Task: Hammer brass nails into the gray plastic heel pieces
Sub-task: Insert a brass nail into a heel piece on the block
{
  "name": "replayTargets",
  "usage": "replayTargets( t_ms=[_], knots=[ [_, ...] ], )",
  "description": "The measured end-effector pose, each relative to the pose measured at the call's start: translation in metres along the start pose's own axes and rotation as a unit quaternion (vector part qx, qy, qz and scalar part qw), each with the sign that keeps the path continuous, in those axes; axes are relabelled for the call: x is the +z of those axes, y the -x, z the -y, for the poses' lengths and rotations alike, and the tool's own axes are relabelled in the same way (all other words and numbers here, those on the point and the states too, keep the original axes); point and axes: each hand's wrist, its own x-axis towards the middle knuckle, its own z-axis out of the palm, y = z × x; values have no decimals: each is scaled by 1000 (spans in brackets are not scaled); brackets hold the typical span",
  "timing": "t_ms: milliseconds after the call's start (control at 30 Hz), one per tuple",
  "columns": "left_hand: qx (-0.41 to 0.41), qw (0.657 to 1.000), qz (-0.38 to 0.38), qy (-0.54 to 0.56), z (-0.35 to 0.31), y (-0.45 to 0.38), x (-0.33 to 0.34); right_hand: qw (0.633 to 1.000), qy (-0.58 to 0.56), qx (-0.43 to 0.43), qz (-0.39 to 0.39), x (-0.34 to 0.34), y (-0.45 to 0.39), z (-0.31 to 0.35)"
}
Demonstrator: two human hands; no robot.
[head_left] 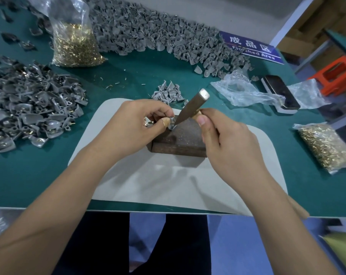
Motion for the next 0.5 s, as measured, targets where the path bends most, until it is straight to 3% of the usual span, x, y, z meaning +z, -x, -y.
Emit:
replayTargets(
  t_ms=[100,367,500],
  knots=[
    [5,1000,-1,-2,1,0,0,1000,-1,-7,-30,0,1,1],
    [-4,1000,5,4,0,0,-1,1000,14,-19,4,1,-2,3],
    [-4,1000,5,7,1,-1,-1,998,13,-18,-63,3,0,6]
  ],
)
